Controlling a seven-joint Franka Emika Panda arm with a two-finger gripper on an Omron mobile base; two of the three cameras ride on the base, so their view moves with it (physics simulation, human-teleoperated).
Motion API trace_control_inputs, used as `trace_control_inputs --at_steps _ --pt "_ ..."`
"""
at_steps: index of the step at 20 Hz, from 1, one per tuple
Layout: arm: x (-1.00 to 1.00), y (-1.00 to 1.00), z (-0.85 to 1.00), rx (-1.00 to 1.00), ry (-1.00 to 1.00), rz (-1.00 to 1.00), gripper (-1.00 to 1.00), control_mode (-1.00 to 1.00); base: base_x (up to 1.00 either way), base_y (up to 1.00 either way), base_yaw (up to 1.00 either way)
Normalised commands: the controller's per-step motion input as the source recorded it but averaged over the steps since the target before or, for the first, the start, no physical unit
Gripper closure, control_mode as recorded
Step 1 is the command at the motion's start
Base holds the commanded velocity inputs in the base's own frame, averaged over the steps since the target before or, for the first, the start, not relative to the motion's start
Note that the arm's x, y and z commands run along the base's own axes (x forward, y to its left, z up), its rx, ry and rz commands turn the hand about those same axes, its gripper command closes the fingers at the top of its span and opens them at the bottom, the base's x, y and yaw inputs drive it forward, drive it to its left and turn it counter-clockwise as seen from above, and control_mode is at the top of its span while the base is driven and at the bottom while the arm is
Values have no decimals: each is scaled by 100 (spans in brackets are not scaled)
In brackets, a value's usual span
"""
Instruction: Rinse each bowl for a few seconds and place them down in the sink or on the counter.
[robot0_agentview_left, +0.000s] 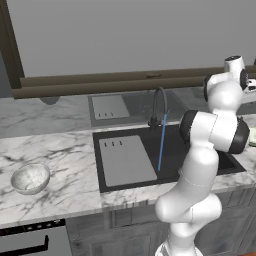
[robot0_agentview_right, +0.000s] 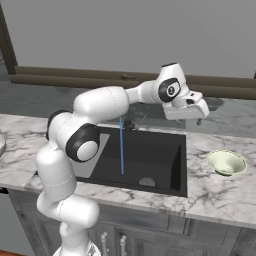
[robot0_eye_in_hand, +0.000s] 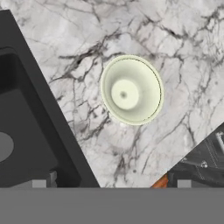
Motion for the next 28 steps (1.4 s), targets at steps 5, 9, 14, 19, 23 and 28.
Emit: trace_control_inputs --at_steps 5,9,14,19,23,28 --pt "-9 -9 -7 0 5 0 -100 -100 0 0 0" --pt "-8 -7 -10 0 2 0 -100 -100 0 0 0" --pt "-13 -4 -16 0 2 0 -100 -100 0 0 0" --pt "-8 -3 -13 0 0 0 -100 -100 0 0 0" --pt "-10 -10 -17 1 0 1 -100 -100 0 0 0" --pt "-4 -3 -16 0 0 2 -100 -100 0 0 0"
